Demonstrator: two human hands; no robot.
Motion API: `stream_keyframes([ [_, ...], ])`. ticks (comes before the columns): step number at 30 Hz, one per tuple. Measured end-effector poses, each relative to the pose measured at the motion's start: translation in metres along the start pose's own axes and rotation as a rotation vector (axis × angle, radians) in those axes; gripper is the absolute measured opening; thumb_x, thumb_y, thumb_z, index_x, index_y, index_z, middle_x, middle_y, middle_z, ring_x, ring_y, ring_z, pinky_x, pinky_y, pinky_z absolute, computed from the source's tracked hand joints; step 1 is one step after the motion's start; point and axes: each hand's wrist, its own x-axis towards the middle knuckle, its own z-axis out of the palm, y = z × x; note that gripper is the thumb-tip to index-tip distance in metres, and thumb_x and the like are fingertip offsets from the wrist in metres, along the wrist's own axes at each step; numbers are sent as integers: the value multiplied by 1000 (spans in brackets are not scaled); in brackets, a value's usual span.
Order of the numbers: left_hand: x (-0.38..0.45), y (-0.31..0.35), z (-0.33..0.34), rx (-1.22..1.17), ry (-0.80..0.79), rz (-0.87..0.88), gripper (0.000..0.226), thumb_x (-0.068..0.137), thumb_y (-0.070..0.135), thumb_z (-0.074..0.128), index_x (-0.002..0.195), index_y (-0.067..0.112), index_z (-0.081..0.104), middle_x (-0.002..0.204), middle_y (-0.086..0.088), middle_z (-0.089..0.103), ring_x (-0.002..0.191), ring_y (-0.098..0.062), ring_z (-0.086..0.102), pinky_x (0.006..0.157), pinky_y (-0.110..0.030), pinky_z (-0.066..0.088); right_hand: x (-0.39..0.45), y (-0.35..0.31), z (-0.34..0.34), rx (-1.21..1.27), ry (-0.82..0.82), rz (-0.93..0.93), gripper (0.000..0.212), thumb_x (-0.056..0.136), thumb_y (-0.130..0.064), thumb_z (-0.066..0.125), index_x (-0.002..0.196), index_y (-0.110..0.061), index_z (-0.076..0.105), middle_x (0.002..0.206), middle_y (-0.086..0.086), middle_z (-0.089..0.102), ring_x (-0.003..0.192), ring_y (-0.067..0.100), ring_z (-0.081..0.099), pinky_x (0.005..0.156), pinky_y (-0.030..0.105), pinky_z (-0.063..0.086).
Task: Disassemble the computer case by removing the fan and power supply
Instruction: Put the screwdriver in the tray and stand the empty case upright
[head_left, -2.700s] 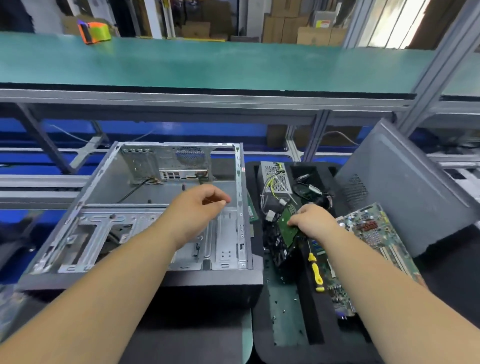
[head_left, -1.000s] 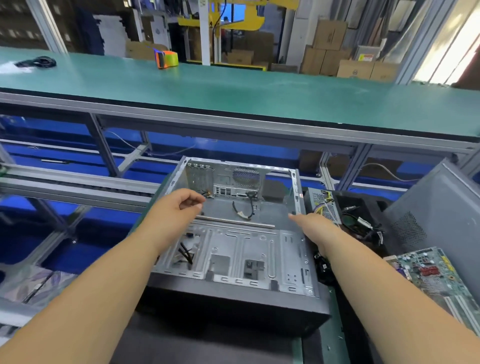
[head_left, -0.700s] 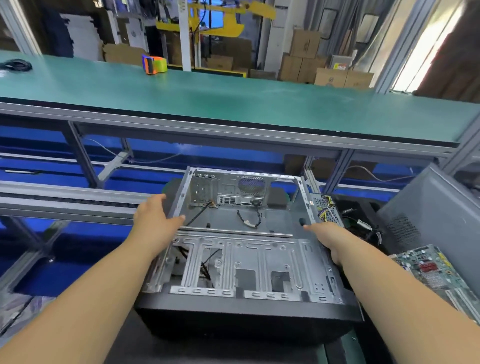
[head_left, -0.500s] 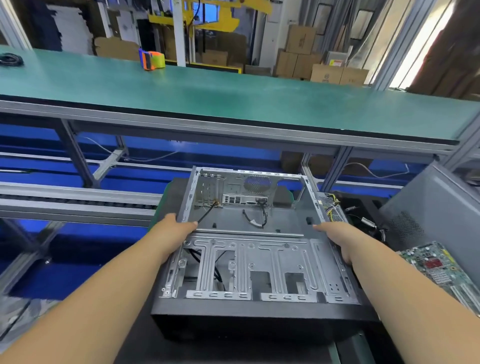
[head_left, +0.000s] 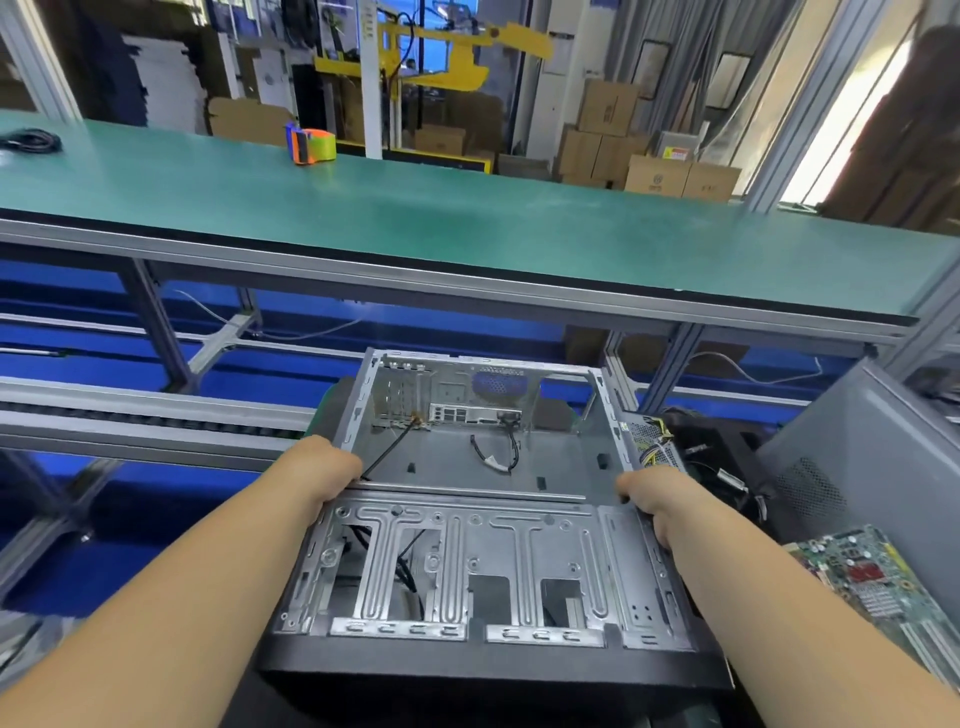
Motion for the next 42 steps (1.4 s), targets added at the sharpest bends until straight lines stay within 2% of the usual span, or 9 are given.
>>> stream_keyframes([
  [4,11,2,-17,-213,88,80,11,81,10,60,92,9,61,86,-17,63,75,-34,60,60,-33,48,-3,-21,-7,147,59,-102,3,82,-2,51,83,0,52,74,12,40,65,21,36,60,31,30],
  [8,25,13,-38,-321,168,205,9,79,7,63,84,14,61,82,-11,62,69,-28,55,56,-31,42,0,-45,-18,273,114,-299,14,76,2,55,88,-2,60,67,11,47,54,19,38,51,24,32],
  [13,47,22,-51,-463,166,410,42,81,1,61,116,25,62,96,-4,69,90,-28,65,85,-47,54,10,-62,-7,511,86,-510,23,79,8,56,91,-9,67,74,8,66,68,24,56,64,30,46],
  [17,59,7,-46,-523,122,515,66,89,2,62,140,41,44,118,6,66,109,-18,62,99,-43,48,33,-47,16,605,10,-561,40,79,11,59,99,-23,65,94,9,73,91,30,69,85,43,55],
  [19,62,-5,-40,-536,115,537,68,91,3,62,144,39,39,125,9,64,114,-12,60,104,-40,46,40,-39,23,609,-13,-622,44,76,1,64,102,-35,67,94,1,75,91,24,71,84,41,57],
  [28,44,-37,-19,-533,123,591,71,96,14,60,146,49,24,127,42,49,117,21,44,99,-16,33,43,-2,33,656,-90,-758,56,65,-27,77,118,-39,63,116,-5,72,108,12,68,89,30,49],
  [35,25,-59,-10,-513,87,556,71,98,16,57,152,36,16,143,16,49,133,-4,43,115,-32,28,29,22,40,631,-132,-737,44,85,-24,72,123,-42,57,120,-16,69,110,2,64,92,25,44],
  [39,18,-68,-4,-500,111,503,63,97,19,59,148,33,25,134,12,56,125,-11,50,108,-32,35,23,33,44,612,-133,-705,38,89,-21,70,120,-40,58,115,-21,70,104,-4,65,87,20,44],
  [42,13,-74,0,-491,118,457,53,96,22,60,139,38,32,112,29,61,113,-9,56,93,-25,38,21,42,50,629,-145,-686,33,92,-15,68,117,-34,59,111,-19,71,103,-5,65,89,22,43],
])
